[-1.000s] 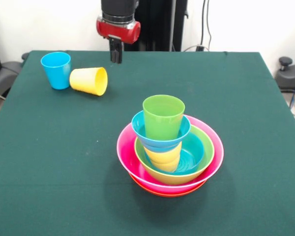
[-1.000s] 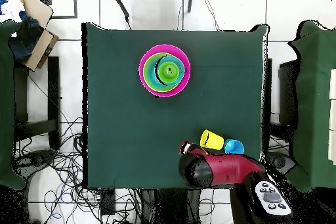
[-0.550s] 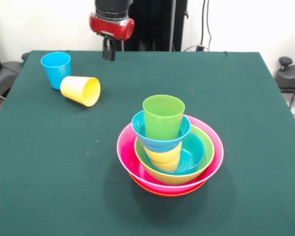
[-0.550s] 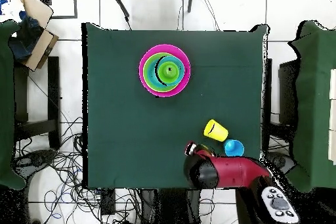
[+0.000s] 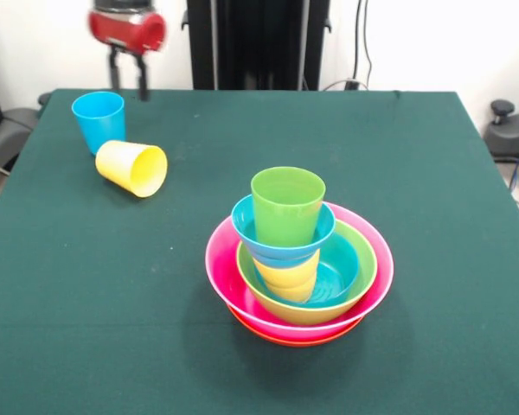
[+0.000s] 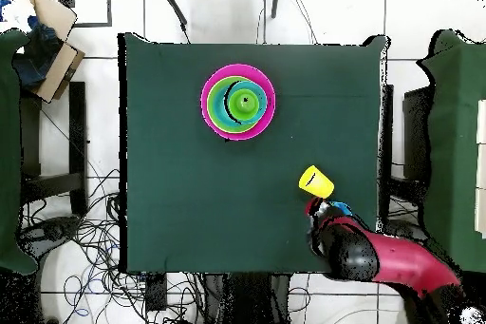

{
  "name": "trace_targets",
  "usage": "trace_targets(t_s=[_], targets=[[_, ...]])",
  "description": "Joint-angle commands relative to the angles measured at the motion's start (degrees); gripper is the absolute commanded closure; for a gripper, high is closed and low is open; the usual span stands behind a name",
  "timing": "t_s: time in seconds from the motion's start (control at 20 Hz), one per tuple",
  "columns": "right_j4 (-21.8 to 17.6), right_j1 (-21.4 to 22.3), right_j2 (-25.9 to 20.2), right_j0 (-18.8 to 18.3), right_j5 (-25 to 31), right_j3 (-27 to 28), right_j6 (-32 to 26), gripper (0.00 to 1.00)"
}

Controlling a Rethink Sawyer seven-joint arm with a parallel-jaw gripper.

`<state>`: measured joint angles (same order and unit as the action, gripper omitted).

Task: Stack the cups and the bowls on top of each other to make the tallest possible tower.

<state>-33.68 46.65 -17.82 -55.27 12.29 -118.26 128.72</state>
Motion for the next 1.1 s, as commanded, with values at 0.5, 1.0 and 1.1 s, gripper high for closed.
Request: trace_targets(t_s=[0.5,1.0,1.1], targets=[[1.4,2.8,-11.9,-0.1,14.9,5.5,-10.4,0.0],[-2.4,-2.1,-7.3,6.0,10.0,8.2,-2.3,0.0],[-1.7,-0.6,-7.2,6.5,11.5,7.9,-2.6,0.0]])
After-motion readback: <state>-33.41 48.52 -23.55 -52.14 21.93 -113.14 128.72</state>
